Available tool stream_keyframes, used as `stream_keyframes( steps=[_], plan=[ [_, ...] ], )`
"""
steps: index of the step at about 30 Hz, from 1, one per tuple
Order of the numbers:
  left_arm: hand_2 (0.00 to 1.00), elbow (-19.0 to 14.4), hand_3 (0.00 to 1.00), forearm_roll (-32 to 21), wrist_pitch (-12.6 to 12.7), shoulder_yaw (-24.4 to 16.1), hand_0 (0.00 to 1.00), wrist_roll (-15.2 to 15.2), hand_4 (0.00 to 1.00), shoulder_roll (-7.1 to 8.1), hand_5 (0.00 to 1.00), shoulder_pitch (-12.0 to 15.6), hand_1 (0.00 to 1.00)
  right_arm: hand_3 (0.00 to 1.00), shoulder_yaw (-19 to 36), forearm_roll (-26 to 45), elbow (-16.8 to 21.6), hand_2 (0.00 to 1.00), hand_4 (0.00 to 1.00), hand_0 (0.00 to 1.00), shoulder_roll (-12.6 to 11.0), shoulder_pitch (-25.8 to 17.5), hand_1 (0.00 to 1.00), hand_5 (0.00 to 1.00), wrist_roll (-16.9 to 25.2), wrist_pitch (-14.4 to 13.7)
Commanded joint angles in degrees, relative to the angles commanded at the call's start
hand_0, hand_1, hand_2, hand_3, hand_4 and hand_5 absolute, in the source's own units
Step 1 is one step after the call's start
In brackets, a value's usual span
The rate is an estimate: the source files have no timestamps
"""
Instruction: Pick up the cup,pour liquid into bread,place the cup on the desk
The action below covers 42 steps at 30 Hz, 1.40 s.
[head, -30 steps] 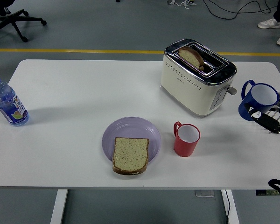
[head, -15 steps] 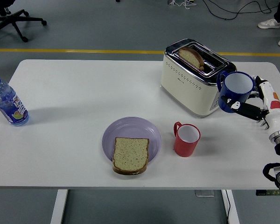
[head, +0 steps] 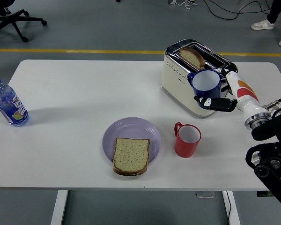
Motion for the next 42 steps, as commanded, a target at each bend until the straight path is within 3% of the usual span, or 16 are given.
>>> stream_keyframes(
  steps=[20,32,42],
  plan=[
    [0.753,0.0,0.646,0.0,0.0,0.0,0.679,0.1,0.409,0.05,0.998,0.0,0.744,0.431,-15.3,-8.7,-8.3,0.32,0.673,0.113,5.5,12.5,0.115,0.058,-3.3,2.1],
    [0.754,0.0,0.646,0.7,-0.1,-0.4,0.68,0.4,0.41,0.02,0.998,0.3,0.744,0.426,-28.3,-13.7,-13.6,0.319,0.661,0.113,4.2,20.9,0.115,0.059,-8.9,4.7],
    [0.754,0.0,0.646,0.7,0.0,-0.5,0.679,0.4,0.41,0.03,0.998,0.6,0.745,0.425,-38.3,-18.0,-17.1,0.32,0.657,0.113,4.5,27.4,0.119,0.058,-9.0,4.6]
  ],
)
